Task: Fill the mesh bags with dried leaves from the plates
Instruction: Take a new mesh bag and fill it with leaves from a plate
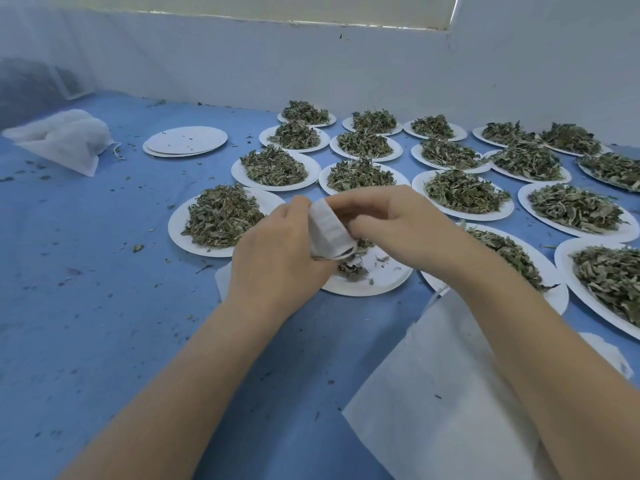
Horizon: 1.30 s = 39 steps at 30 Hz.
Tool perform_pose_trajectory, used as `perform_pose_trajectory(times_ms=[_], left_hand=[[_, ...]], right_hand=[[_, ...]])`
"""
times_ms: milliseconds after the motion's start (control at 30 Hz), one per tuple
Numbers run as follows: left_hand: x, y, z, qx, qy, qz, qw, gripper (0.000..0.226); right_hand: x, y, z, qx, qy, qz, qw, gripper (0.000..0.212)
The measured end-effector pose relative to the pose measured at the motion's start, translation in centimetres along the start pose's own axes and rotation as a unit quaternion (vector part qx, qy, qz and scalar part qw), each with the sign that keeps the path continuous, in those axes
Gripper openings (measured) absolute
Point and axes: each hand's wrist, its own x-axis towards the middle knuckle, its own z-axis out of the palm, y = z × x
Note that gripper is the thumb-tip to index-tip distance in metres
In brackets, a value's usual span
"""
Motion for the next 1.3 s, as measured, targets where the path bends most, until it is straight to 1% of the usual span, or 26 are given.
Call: perform_pose_trajectory(times_ms=[67,167,200,267,333,400,500,567,667,733,800,867,900,967,1000,1033,1167,1200,1300], left_hand=[[0.0,0.0,-0.1,-0.002,0.002,-0.003,1.0,0.045],[0.0,0.1,0.0,0.008,-0.004,0.003,1.0,0.045],[0.0,0.1,0.0,0.01,-0.004,0.008,1.0,0.046],[0.0,0.2,0.0,0.006,0.002,0.016,1.0,0.047],[0.0,0.3,-0.2,-0.008,0.014,0.018,1.0,0.048],[0.0,0.3,-0.2,-0.023,0.022,0.023,0.999,0.049],[0.0,0.5,-0.2,-0.049,0.025,0.036,0.998,0.049],[0.0,0.6,-0.1,-0.061,0.026,0.045,0.997,0.048],[0.0,0.5,-0.1,-0.056,0.041,0.049,0.996,0.046],[0.1,0.3,-0.1,-0.05,0.045,0.036,0.997,0.046],[0.2,0.0,-0.2,-0.057,0.048,0.023,0.997,0.045],[0.2,-0.1,-0.4,-0.076,0.056,0.013,0.995,0.046],[0.2,-0.1,-0.4,-0.084,0.06,0.011,0.995,0.047],[0.2,-0.1,-0.2,-0.086,0.065,0.014,0.994,0.047],[0.2,-0.1,-0.2,-0.085,0.066,0.017,0.994,0.047],[0.2,-0.1,-0.2,-0.085,0.068,0.02,0.994,0.047],[0.4,-0.5,-0.3,-0.067,0.068,0.011,0.995,0.048],[0.4,-0.5,-0.3,-0.066,0.067,0.009,0.996,0.049],[0.4,-0.1,-0.4,-0.078,0.07,0.022,0.994,0.048]], right_hand=[[-0.1,0.1,-0.2,0.023,0.006,-0.002,1.0,0.048],[-0.1,0.3,0.0,0.055,0.081,-0.001,0.995,0.028],[0.1,0.4,0.1,0.06,0.105,-0.006,0.993,0.026],[0.3,0.5,0.5,0.049,0.122,-0.012,0.991,0.028],[0.3,0.6,1.0,0.038,0.116,-0.013,0.992,0.031],[0.3,0.5,1.3,0.037,0.094,-0.023,0.995,0.031],[0.2,0.2,1.4,0.018,0.027,-0.03,0.999,0.031],[0.1,0.2,1.2,0.035,-0.015,-0.023,0.999,0.03],[0.0,0.3,0.5,0.088,-0.038,-0.019,0.995,0.022],[-0.1,0.2,0.0,0.102,-0.008,-0.036,0.994,0.014],[-0.1,0.2,-0.3,0.104,0.071,-0.054,0.991,0.011],[0.0,0.4,-0.4,0.053,0.153,-0.045,0.986,0.013],[0.1,0.6,-0.4,0.018,0.167,-0.029,0.985,0.017],[0.2,0.9,-0.1,-0.007,0.126,0.01,0.992,0.026],[0.3,0.9,0.2,0.0,0.103,0.023,0.994,0.028],[0.3,0.8,0.4,0.004,0.099,0.026,0.995,0.028],[0.3,0.4,0.4,0.016,0.159,-0.011,0.987,0.016],[0.2,0.4,0.2,0.019,0.161,-0.02,0.987,0.014],[-0.1,-0.1,0.2,-0.005,0.115,-0.04,0.993,0.017]])
